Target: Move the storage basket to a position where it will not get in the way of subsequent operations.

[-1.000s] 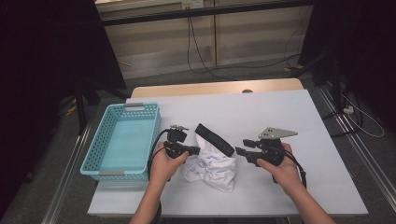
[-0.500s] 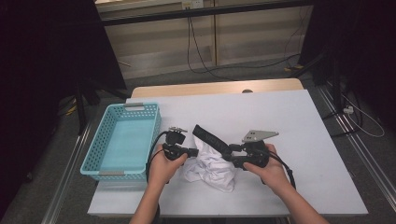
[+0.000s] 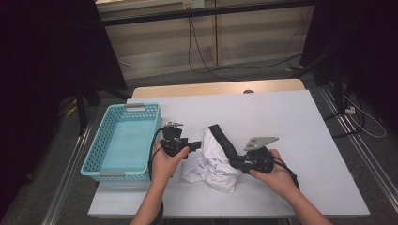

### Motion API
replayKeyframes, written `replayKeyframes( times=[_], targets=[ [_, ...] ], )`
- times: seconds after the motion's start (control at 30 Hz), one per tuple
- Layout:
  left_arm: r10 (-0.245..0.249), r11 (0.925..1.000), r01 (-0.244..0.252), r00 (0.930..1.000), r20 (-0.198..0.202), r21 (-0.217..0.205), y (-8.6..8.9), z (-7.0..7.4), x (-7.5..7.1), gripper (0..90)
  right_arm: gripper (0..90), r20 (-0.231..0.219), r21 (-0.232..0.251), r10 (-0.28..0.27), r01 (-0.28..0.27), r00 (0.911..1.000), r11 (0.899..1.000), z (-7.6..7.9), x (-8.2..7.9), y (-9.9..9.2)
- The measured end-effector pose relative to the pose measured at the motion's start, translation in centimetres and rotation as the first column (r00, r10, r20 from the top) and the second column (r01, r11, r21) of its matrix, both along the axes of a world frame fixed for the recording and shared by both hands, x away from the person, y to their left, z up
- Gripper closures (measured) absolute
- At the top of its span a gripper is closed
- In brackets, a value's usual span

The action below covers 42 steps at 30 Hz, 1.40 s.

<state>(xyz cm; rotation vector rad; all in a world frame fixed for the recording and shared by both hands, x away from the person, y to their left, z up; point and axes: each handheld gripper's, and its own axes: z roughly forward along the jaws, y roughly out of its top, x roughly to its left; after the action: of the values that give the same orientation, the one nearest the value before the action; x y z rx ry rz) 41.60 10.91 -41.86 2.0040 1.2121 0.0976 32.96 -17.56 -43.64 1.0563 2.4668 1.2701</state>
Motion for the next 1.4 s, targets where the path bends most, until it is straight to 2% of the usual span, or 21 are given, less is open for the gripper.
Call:
replayKeyframes(
  times=[0.13, 0.27, 0.33, 0.4, 0.47, 0.5, 0.53, 0.57, 0.6, 0.63, 0.67, 0.7, 0.73, 0.8, 0.87, 0.93, 1.07, 1.13, 1.23, 1.33, 1.4],
  targets=[
    [-0.040, 0.9989, 0.041, 0.9984, -0.041, 0.021, -1.3, -1.2, 0.5, 32.3, 75.2, -0.016, 0.004, -0.030, 0.030, 0.9994, 1.000, -0.4, -0.2, -1.1],
    [-0.073, 0.9973, 0.074, 0.9965, -0.041, 0.007, -2.8, -1.8, 0.9, 34.3, 75.1, -0.010, 0.001, -0.039, 0.039, 0.9992, 0.999, -0.5, -0.5, -1.5],
    [-0.093, 0.9950, 0.095, 0.9947, -0.044, 0.032, -3.4, -2.1, 1.1, 37.9, 74.7, -0.007, 0.002, -0.046, 0.046, 0.9989, 0.999, -0.6, -0.6, -1.4],
    [-0.110, 0.9931, 0.112, 0.9919, -0.064, 0.034, -3.8, -2.4, 1.3, 39.7, 74.3, -0.003, 0.002, -0.048, 0.048, 0.9988, 0.999, -0.7, -0.7, -1.4],
    [-0.106, 0.9936, 0.108, 0.9919, -0.070, 0.032, -4.0, -2.5, 1.4, 44.2, 73.9, -0.001, 0.001, -0.055, 0.055, 0.9985, 0.999, -0.8, -0.8, -1.3],
    [-0.119, 0.9916, 0.122, 0.9908, -0.065, 0.043, -4.0, -2.5, 1.5, 47.1, 73.7, -0.001, 0.000, -0.057, 0.057, 0.9984, 0.998, -0.8, -0.8, -1.3],
    [-0.122, 0.9895, 0.125, 0.9916, -0.042, 0.073, -4.1, -2.5, 1.4, 52.0, 73.7, -0.001, -0.001, -0.058, 0.058, 0.9983, 0.998, -0.8, -0.8, -1.3],
    [-0.131, 0.9876, 0.134, 0.9907, -0.038, 0.083, -4.1, -2.5, 1.3, 57.0, 73.5, -0.002, -0.001, -0.060, 0.060, 0.9982, 0.998, -0.8, -0.8, -1.3],
    [-0.149, 0.9867, 0.153, 0.9865, -0.069, 0.056, -4.2, -2.5, 1.3, 63.5, 73.3, -0.001, -0.002, -0.062, 0.062, 0.9981, 0.998, -0.8, -0.8, -1.3],
    [-0.151, 0.9858, 0.155, 0.9865, -0.063, 0.065, -4.3, -2.5, 1.1, 70.4, 73.3, -0.001, -0.003, -0.065, 0.065, 0.9979, 0.998, -0.8, -0.8, -1.3],
    [-0.151, 0.9848, 0.155, 0.9871, -0.055, 0.079, -4.5, -2.5, 1.0, 72.1, 73.1, -0.001, -0.003, -0.068, 0.068, 0.9977, 0.998, -0.9, -0.8, -1.3],
    [-0.167, 0.9833, 0.172, 0.9822, -0.085, 0.059, -4.5, -2.4, 1.1, 74.8, 73.0, -0.003, -0.002, -0.074, 0.074, 0.9972, 0.997, -0.9, -0.8, -1.3],
    [-0.175, 0.9827, 0.180, 0.9799, -0.096, 0.046, -4.5, -2.5, 1.0, 81.8, 72.9, -0.003, -0.002, -0.077, 0.077, 0.9970, 0.997, -0.9, -0.7, -1.3],
    [-0.172, 0.9828, 0.177, 0.9808, -0.093, 0.052, -4.6, -2.4, 0.9, 82.7, 72.0, -0.002, -0.007, -0.085, 0.085, 0.9964, 0.996, -0.9, -0.7, -1.3],
    [-0.169, 0.9852, 0.171, 0.9799, -0.106, 0.012, -4.3, -2.1, 0.9, 83.6, 70.7, 0.001, -0.009, -0.089, 0.089, 0.9960, 0.996, -0.8, -0.7, -1.4],
    [-0.173, 0.9845, 0.169, 0.9778, -0.117, -0.049, -3.9, -1.5, 0.7, 83.9, 66.2, 0.010, -0.015, -0.106, 0.106, 0.9943, 0.994, -0.6, -0.6, -1.7],
    [-0.194, 0.9761, 0.182, 0.9758, -0.101, -0.119, -3.2, 0.0, 0.2, 84.1, 58.1, 0.040, 0.011, -0.160, 0.160, 0.9863, 0.987, 0.6, -0.9, -2.8],
    [-0.204, 0.9703, 0.188, 0.9744, -0.095, -0.152, -3.1, 0.5, -0.1, 84.0, 55.8, 0.065, 0.025, -0.165, 0.164, 0.9841, 0.986, 1.3, -1.1, -3.2],
    [-0.229, 0.9627, 0.211, 0.9691, -0.093, -0.170, -3.2, 1.0, -0.6, 84.1, 52.0, 0.092, 0.032, -0.184, 0.182, 0.9785, 0.983, 2.1, -1.6, -3.3],
    [-0.238, 0.9592, 0.222, 0.9682, -0.077, -0.176, -3.4, 1.4, -1.0, 84.0, 49.3, 0.106, 0.037, -0.178, 0.175, 0.9783, 0.984, 2.7, -2.0, -3.0],
    [-0.247, 0.9538, 0.230, 0.9663, -0.072, -0.194, -3.6, 1.7, -1.3, 84.1, 46.8, 0.121, 0.035, -0.180, 0.177, 0.9762, 0.984, 3.1, -2.0, -2.9]
  ],
)
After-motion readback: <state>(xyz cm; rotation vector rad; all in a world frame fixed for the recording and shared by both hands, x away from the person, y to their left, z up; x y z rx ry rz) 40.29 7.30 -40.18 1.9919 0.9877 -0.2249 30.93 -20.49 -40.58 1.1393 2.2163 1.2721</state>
